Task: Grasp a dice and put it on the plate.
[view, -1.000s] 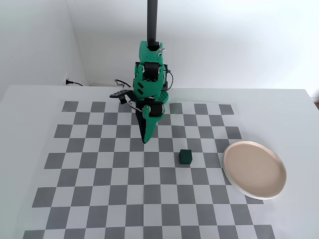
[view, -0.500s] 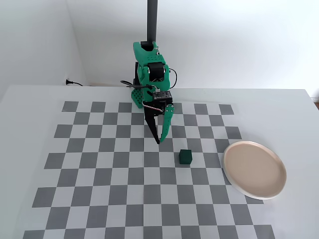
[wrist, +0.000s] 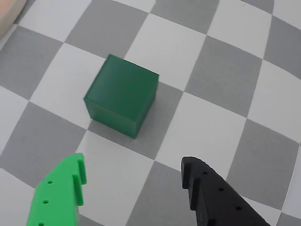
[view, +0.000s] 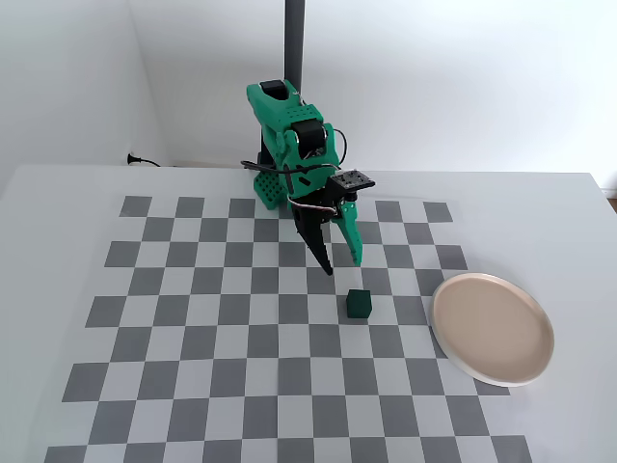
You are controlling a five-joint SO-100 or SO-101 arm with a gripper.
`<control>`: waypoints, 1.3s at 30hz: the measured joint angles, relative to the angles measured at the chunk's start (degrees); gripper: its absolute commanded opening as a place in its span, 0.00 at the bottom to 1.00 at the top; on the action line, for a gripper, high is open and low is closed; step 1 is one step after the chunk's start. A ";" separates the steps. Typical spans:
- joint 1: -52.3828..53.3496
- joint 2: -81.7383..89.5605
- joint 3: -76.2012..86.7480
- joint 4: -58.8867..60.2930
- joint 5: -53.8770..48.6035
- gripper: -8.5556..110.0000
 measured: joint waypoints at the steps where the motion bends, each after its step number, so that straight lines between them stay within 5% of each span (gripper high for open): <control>1: -0.35 0.00 0.00 -0.09 0.00 0.23; 6: -1.41 -2.46 -1.14 -2.37 0.00 0.23; 23: -1.41 -55.37 -29.36 -15.29 6.24 0.23; 39: -1.41 -84.90 -38.32 -24.87 5.45 0.23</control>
